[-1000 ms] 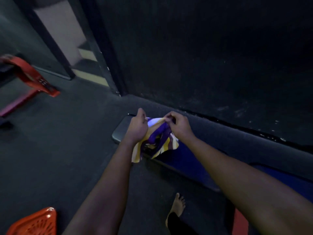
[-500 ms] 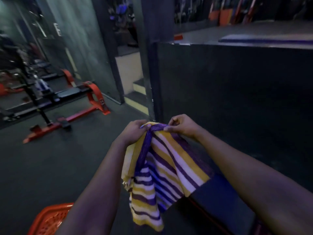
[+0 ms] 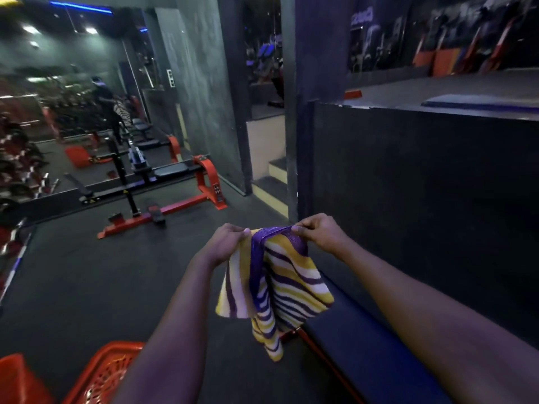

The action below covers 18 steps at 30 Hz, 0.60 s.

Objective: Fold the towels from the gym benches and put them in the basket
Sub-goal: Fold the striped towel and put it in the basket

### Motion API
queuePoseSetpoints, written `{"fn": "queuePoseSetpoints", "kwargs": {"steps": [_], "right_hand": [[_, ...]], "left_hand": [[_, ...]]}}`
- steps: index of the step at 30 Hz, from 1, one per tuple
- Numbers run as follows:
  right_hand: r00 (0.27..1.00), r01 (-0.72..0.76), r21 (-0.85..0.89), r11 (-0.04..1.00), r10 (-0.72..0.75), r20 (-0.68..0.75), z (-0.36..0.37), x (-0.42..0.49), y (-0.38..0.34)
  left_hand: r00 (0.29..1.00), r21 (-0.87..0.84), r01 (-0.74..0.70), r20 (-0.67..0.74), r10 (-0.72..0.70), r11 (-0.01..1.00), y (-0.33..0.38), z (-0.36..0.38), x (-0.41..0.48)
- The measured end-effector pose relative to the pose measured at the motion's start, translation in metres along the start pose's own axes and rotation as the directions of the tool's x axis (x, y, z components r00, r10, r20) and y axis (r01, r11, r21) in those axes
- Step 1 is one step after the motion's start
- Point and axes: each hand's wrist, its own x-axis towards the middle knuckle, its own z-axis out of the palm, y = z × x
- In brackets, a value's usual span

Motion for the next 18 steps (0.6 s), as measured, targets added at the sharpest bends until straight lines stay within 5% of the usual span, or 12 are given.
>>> {"fn": "queuePoseSetpoints", "kwargs": {"steps": [4, 7, 11, 14, 18], "right_hand": [[0.998, 0.006, -0.07, 0.998, -0.002, 0.065, 0.0, 0.0, -0.003], [0.996, 0.072, -0.172, 0.983, -0.062, 0.059, 0.011, 0.005, -0.019], [0.998, 0.062, -0.175, 0.983, -0.066, -0.022, 0.012, 0.009, -0.027], [0.999, -0.006, -0.149, 0.989, 0.012, 0.041, -0.007, 0.006, -0.019], [0.945, -0.136, -0.444, 0.885, 0.25, 0.209, -0.027, 0.0, 0.001]], "left_hand": [[0.997, 0.015, 0.056, 0.052, -0.057, 0.998, 0.01, 0.012, -0.004], [0.991, -0.037, -0.042, 0.126, 0.047, 0.998, 0.029, 0.035, -0.011], [0.991, 0.226, -0.135, 0.025, 0.133, 0.965, 0.038, 0.065, -0.006], [0.99, 0.257, -0.121, -0.035, 0.134, 0.959, 0.039, 0.073, 0.001], [0.98, 0.22, -0.158, -0.087, 0.181, 0.962, 0.044, 0.079, 0.012]]}}
